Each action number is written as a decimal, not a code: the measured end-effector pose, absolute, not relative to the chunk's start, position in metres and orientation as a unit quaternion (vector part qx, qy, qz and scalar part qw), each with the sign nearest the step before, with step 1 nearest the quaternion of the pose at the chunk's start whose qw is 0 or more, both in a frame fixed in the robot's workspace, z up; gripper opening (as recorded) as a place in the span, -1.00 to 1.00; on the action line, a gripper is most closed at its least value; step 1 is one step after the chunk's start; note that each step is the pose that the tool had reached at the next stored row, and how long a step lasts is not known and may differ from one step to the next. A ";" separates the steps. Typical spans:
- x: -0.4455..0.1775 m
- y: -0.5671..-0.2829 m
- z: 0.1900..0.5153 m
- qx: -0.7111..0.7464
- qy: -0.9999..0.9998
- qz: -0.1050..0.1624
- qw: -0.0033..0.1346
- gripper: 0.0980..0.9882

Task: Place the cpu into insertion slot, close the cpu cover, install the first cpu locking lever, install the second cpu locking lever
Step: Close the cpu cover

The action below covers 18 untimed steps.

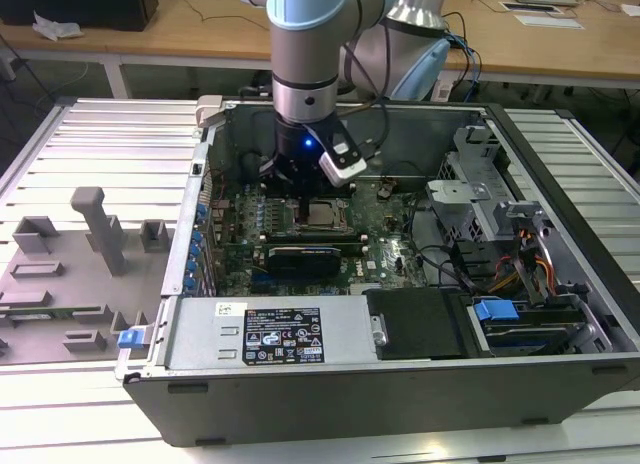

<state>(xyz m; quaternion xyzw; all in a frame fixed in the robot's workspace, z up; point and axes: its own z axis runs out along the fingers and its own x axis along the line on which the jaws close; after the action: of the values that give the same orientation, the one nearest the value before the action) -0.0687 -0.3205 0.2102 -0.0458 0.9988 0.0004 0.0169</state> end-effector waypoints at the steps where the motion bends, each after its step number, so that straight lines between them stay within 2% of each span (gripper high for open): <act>1: -0.069 -0.320 0.209 -0.049 0.999 0.001 0.017 -0.98; 18: -0.067 -0.320 0.205 -0.079 0.997 0.001 0.017 -0.98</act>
<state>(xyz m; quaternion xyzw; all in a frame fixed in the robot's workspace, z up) -0.0666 -0.3205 0.2050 -0.0786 0.9968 0.0012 0.0169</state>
